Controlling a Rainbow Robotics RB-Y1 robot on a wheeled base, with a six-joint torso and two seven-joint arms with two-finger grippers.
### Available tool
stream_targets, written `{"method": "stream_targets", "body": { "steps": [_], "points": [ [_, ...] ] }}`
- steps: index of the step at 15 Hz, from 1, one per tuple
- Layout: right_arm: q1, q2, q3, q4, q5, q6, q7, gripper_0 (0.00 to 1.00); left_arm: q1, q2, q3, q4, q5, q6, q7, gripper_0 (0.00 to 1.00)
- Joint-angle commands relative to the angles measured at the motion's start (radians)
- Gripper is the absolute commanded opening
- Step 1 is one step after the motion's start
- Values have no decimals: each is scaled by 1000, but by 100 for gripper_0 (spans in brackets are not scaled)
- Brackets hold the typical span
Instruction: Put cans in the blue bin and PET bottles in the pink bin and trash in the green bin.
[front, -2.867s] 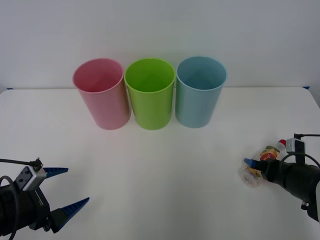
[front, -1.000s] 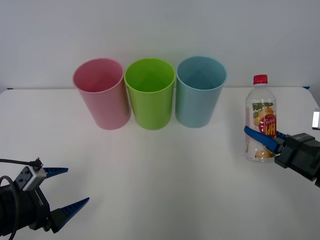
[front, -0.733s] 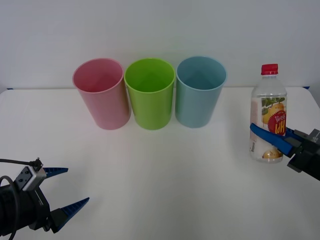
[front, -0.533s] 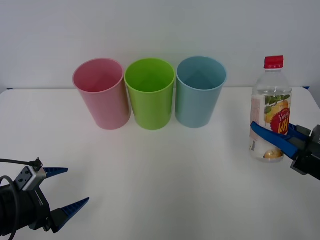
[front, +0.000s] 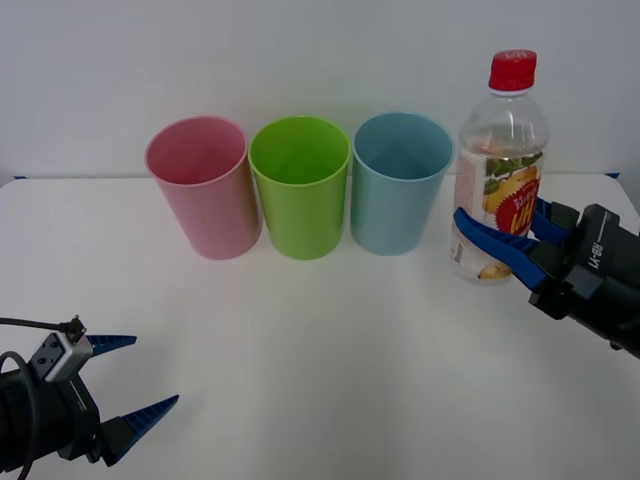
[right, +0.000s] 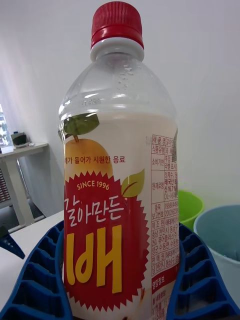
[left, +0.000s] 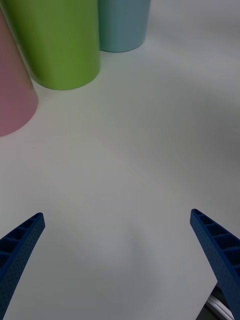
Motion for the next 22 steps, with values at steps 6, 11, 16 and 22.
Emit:
{"method": "stream_targets", "body": {
  "steps": [6,11,16,22],
  "points": [
    [-315,1,275,111,141,299,-51,0,0,0,0,0,0,0,0,100],
    [-521,-1,453,259,175,480,-65,0,0,0,0,0,0,0,0,100],
    [-783,15,639,494,195,674,-70,0,0,0,0,0,0,0,0,100],
    [-1004,199,666,825,316,709,-68,0,0,0,0,0,0,0,0,100]
  ]
}}
